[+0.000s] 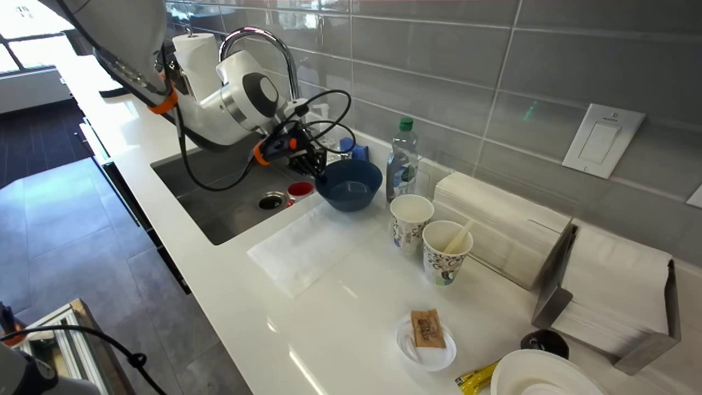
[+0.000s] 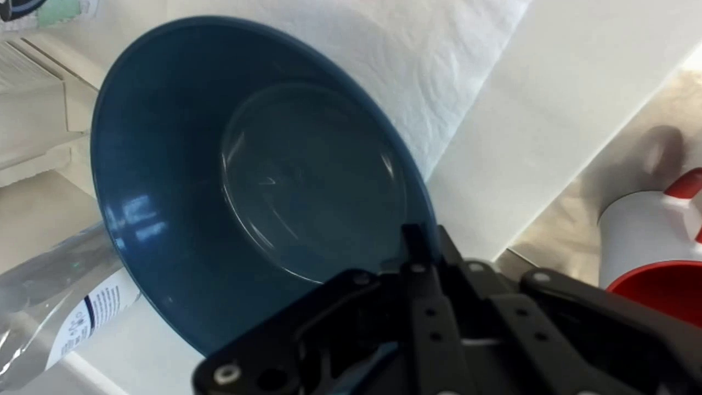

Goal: Move the bowl closer to the wall

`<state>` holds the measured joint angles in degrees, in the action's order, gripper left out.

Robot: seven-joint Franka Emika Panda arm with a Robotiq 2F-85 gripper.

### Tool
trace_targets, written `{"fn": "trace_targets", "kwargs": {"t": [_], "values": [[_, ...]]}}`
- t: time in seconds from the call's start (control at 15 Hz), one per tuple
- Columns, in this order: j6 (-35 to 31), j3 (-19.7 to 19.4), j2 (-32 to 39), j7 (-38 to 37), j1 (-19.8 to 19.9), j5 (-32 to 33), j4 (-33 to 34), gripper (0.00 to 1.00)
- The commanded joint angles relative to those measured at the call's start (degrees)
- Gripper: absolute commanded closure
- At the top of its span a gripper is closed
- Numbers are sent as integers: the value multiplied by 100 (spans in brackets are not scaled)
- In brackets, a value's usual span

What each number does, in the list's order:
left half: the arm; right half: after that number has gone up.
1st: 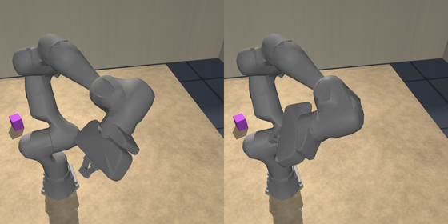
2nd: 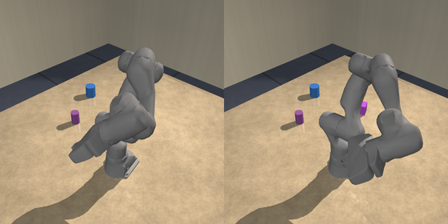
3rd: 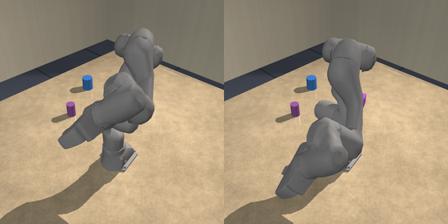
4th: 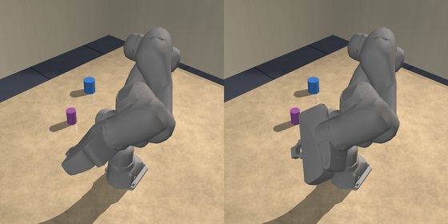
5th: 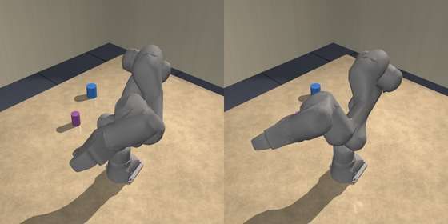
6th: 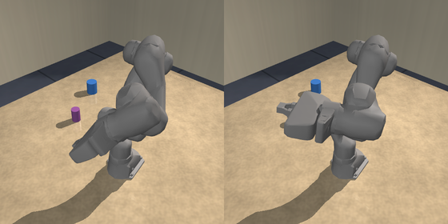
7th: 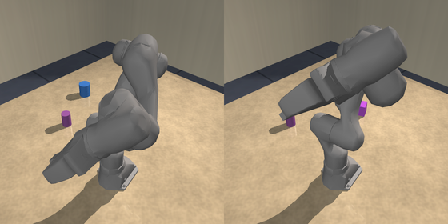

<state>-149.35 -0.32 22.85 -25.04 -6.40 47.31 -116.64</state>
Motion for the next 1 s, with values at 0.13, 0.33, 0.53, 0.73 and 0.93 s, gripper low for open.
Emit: {"fn": "trace_targets", "kwargs": {"t": [0.13,0.33,0.53,0.73,0.93], "values": [[-62,-285,328,-91,-207,-22,333,99],[-56,-321,372,-72,-233,-29,357,99],[-32,-329,344,-60,-262,-36,328,91],[-26,-271,297,15,-247,-137,294,64],[143,-134,97,131,-255,-467,186,45]]}}
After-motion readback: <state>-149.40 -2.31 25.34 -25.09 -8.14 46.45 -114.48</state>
